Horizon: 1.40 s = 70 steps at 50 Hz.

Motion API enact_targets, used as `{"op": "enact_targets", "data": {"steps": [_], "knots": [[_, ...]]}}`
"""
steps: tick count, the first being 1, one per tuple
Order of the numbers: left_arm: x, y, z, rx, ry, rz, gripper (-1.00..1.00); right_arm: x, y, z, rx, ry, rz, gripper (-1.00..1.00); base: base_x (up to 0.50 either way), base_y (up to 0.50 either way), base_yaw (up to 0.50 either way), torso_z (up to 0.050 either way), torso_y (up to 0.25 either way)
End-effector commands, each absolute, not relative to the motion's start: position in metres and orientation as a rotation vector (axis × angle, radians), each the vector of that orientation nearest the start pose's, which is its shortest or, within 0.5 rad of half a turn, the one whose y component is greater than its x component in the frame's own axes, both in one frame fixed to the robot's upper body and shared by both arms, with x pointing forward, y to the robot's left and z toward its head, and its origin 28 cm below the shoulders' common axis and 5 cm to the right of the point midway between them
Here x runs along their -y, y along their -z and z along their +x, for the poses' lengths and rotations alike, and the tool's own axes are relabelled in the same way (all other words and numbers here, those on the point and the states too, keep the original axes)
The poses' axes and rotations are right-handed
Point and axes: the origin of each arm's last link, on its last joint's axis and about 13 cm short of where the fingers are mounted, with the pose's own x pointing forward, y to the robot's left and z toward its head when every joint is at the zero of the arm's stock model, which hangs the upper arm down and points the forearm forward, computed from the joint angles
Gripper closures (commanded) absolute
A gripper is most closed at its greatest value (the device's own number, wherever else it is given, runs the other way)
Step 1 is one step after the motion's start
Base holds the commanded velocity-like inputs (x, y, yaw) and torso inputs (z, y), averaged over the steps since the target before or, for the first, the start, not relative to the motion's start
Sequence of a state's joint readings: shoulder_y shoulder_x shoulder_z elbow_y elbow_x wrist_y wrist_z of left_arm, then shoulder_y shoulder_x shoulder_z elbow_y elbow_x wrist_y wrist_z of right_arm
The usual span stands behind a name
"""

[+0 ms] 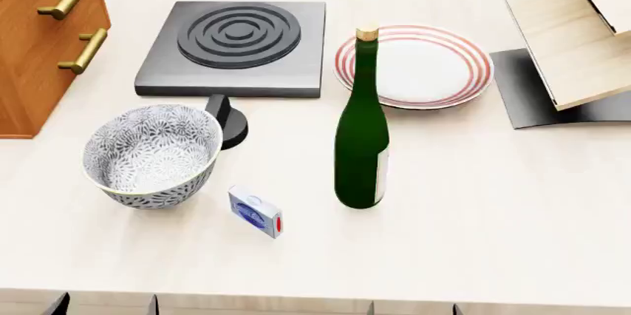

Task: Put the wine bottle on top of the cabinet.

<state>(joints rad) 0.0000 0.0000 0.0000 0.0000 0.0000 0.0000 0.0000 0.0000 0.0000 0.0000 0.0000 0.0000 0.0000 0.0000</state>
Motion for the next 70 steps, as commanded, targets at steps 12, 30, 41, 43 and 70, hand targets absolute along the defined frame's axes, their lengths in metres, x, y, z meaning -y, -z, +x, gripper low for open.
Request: {"op": "enact_targets", "data": {"steps": [12, 30, 41, 43, 70], "knots": [[-0.205, -0.013, 0.21, -0.001, -0.002, 0.002, -1.0, 0.096, -0.012, 0.211, -0.005, 0.001, -0.004, -1.0, 0.0, 0.0, 0.0, 0.0, 0.0], [-0.204, -0.01, 0.212, -0.034, -0.015, 0.06, -1.0, 0.096, -0.011, 0.21, -0.008, 0.0, -0.008, -1.0, 0.0, 0.0, 0.0, 0.0, 0.0], [-0.205, -0.011, 0.211, -0.024, -0.013, 0.066, -1.0, 0.096, -0.014, 0.209, -0.001, 0.001, -0.018, -1.0, 0.0, 0.0, 0.0, 0.0, 0.0], [-0.204, -0.015, 0.209, -0.014, -0.013, 0.08, -1.0, 0.095, -0.018, 0.209, 0.004, 0.004, -0.014, -1.0, 0.0, 0.0, 0.0, 0.0, 0.0], [-0.191, -0.124, 0.18, 0.29, 0.03, 0.105, -1.0, 0.085, -0.122, 0.184, 0.263, -0.045, 0.006, -1.0, 0.0, 0.0, 0.0, 0.0, 0.0]]}}
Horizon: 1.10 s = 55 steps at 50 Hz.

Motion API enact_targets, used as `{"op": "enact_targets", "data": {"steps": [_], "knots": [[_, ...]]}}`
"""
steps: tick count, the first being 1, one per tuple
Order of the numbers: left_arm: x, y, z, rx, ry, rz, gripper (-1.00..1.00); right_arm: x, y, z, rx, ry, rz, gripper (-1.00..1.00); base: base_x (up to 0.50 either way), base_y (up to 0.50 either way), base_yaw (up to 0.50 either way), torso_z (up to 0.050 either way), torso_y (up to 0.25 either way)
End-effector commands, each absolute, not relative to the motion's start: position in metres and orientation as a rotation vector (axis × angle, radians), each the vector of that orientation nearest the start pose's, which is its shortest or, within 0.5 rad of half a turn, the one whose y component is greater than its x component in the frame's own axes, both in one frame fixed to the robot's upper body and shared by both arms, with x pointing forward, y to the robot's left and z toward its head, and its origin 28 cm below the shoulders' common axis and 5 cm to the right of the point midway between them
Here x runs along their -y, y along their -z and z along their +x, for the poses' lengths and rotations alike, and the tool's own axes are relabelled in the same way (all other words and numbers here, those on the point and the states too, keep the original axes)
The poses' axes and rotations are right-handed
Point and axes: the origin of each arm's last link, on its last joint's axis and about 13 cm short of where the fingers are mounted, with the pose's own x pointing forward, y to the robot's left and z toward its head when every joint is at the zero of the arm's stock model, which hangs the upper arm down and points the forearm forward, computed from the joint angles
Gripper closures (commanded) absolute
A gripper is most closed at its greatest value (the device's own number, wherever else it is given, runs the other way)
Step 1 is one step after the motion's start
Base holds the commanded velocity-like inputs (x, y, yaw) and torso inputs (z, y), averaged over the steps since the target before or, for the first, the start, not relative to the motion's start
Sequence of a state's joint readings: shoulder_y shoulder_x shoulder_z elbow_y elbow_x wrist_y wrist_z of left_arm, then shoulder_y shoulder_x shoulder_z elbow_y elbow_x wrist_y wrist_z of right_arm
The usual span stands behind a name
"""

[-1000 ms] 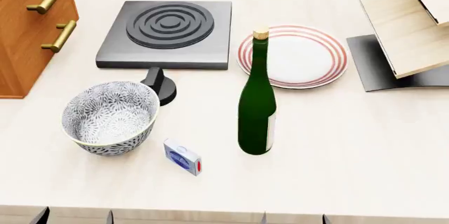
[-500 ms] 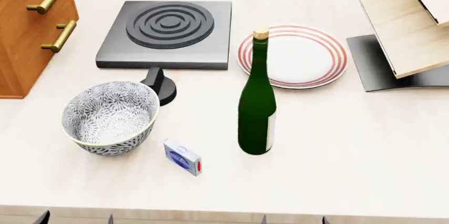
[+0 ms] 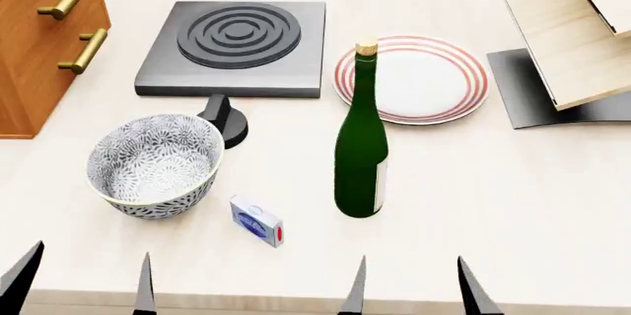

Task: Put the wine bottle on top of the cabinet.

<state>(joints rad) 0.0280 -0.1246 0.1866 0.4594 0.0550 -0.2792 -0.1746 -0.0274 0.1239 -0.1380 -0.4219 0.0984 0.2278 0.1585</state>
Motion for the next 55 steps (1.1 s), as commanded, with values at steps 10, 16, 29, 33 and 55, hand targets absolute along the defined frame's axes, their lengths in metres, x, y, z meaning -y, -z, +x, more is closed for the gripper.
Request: {"op": "enact_targets", "data": {"steps": [10, 16, 29, 33, 55], "knots": [[-0.188, -0.141, 0.172, 0.338, 0.048, 0.104, -1.0, 0.083, -0.14, 0.175, 0.317, -0.066, 0.014, -1.0, 0.0, 0.0, 0.0, 0.0, 0.0], [-0.186, -0.154, 0.165, 0.375, 0.058, 0.103, -1.0, 0.08, -0.155, 0.168, 0.356, -0.084, 0.017, -1.0, 0.0, 0.0, 0.0, 0.0, 0.0], [-0.184, -0.169, 0.155, 0.428, 0.074, 0.1, -1.0, 0.079, -0.165, 0.162, 0.391, -0.097, 0.017, -1.0, 0.0, 0.0, 0.0, 0.0, 0.0], [-0.184, -0.169, 0.155, 0.43, 0.075, 0.1, -1.0, 0.078, -0.168, 0.16, 0.398, -0.099, 0.016, -1.0, 0.0, 0.0, 0.0, 0.0, 0.0], [-0.184, -0.17, 0.155, 0.427, 0.076, 0.103, -1.0, 0.078, -0.168, 0.159, 0.402, -0.091, 0.022, -1.0, 0.13, 0.0, 0.0, 0.0, 0.0]]}}
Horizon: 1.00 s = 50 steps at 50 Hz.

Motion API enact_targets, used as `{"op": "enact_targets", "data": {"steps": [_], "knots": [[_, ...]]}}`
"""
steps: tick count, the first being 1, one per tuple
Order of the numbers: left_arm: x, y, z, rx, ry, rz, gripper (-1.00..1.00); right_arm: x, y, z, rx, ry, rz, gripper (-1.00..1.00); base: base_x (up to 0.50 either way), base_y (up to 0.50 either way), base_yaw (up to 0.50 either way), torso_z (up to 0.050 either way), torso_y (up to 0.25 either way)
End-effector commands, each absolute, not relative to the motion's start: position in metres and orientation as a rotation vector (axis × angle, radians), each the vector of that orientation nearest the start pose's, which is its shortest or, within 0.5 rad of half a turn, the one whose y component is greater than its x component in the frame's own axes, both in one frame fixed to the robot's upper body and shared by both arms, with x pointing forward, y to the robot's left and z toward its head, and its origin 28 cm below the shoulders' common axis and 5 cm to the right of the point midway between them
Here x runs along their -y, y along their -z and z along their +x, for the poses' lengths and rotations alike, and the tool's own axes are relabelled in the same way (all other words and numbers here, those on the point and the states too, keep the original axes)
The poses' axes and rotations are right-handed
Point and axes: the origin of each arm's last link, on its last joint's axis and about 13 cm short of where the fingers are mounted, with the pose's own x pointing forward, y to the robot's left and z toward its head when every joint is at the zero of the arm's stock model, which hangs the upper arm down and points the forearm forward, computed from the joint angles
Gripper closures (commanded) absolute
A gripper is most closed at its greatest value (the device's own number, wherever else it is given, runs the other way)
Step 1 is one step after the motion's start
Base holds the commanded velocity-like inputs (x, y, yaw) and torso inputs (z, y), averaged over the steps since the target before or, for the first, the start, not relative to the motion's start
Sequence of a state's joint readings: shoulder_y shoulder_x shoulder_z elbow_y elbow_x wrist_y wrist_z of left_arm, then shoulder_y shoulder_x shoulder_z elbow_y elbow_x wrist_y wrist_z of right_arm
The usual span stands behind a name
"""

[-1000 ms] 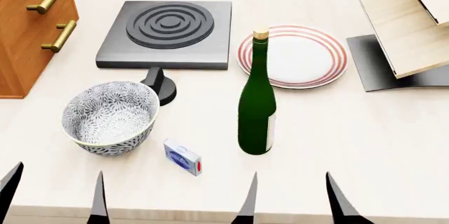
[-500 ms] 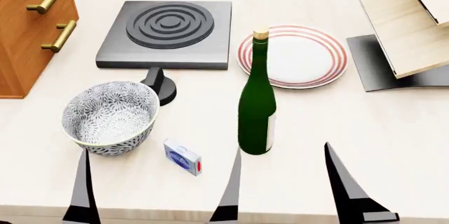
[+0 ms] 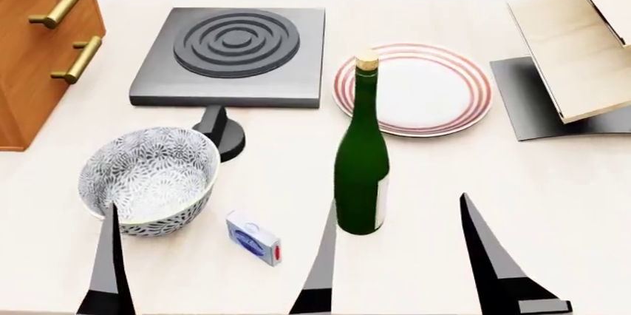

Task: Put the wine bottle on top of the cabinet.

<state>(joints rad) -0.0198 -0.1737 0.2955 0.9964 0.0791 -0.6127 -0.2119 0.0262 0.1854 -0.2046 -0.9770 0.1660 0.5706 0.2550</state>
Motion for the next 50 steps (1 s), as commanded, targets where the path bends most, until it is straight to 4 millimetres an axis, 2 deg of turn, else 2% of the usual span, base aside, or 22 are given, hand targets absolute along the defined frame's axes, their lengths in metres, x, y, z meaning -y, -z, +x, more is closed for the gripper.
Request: {"op": "enact_targets", "data": {"steps": [1, 33, 50], "knots": [[-0.1837, -0.1695, 0.1549, 0.427, 0.076, 0.103, -1.0, 0.0784, -0.1685, 0.1593, 0.402, -0.091, 0.023, -1.0, 0.5, 0.0, 0.0, 0.0, 0.0], [-0.1824, -0.1686, 0.1548, 0.425, 0.087, 0.105, -1.0, 0.0779, -0.1652, 0.161, 0.376, -0.093, 0.008, -1.0, 0.5, 0.0, 0.0, 0.0, 0.0], [-0.1825, -0.1684, 0.1553, 0.421, 0.085, 0.106, -1.0, 0.0797, -0.1652, 0.1615, 0.379, -0.073, 0.023, -1.0, 0.0, 0.0, 0.0, 0.0, 0.001]]}}
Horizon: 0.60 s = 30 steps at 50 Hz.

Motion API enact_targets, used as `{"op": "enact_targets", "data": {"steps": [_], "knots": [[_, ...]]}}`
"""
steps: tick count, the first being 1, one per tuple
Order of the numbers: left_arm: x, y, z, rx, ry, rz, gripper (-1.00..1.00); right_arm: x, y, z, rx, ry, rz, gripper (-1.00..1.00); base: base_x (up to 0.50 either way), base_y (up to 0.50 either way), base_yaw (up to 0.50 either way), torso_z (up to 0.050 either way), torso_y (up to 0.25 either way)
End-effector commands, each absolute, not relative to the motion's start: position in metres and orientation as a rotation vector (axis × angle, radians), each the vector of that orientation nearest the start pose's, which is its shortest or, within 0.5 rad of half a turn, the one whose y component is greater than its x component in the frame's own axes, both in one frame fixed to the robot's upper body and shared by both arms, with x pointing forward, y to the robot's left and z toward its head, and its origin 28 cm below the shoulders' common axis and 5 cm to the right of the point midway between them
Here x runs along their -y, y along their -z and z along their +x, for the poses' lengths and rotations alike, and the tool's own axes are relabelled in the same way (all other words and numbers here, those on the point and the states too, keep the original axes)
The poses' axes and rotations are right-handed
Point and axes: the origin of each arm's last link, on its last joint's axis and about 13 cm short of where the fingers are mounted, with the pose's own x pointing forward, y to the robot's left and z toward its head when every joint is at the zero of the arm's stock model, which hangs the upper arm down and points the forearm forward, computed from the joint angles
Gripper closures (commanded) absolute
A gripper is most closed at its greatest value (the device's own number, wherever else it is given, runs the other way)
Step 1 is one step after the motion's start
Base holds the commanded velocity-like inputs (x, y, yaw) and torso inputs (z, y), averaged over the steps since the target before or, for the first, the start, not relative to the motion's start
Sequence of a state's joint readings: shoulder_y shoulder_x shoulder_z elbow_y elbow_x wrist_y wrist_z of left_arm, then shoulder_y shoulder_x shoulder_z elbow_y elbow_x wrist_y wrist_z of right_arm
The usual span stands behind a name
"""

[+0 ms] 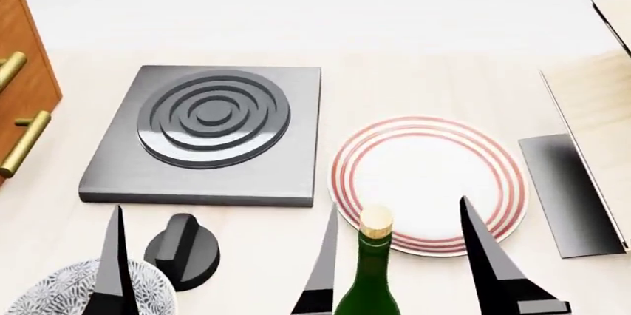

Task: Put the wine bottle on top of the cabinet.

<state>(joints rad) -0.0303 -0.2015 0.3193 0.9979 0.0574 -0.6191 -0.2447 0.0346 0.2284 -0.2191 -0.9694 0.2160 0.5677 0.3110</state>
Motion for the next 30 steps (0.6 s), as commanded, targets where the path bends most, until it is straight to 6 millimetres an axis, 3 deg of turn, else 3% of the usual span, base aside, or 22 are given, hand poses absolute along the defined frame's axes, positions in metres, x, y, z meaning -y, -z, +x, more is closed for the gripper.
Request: {"op": "enact_targets", "data": {"steps": [1, 6, 30], "knots": [[-0.1825, -0.1683, 0.1554, 0.42, 0.085, 0.106, -1.0, 0.0795, -0.1654, 0.1614, 0.379, -0.072, 0.02, -1.0, 0.0, 0.0, 0.0, 0.0, 0.0], [-0.1827, -0.1673, 0.1561, 0.417, 0.083, 0.106, -1.0, 0.079, -0.1647, 0.1617, 0.376, -0.072, 0.005, -1.0, 0.0, 0.15, 0.0, 0.0, 0.0], [-0.1827, -0.1653, 0.1569, 0.41, 0.082, 0.108, -1.0, 0.0786, -0.1646, 0.161, 0.375, -0.081, -0.008, -1.0, 0.0, 0.5, 0.0, 0.0, 0.0]]}}
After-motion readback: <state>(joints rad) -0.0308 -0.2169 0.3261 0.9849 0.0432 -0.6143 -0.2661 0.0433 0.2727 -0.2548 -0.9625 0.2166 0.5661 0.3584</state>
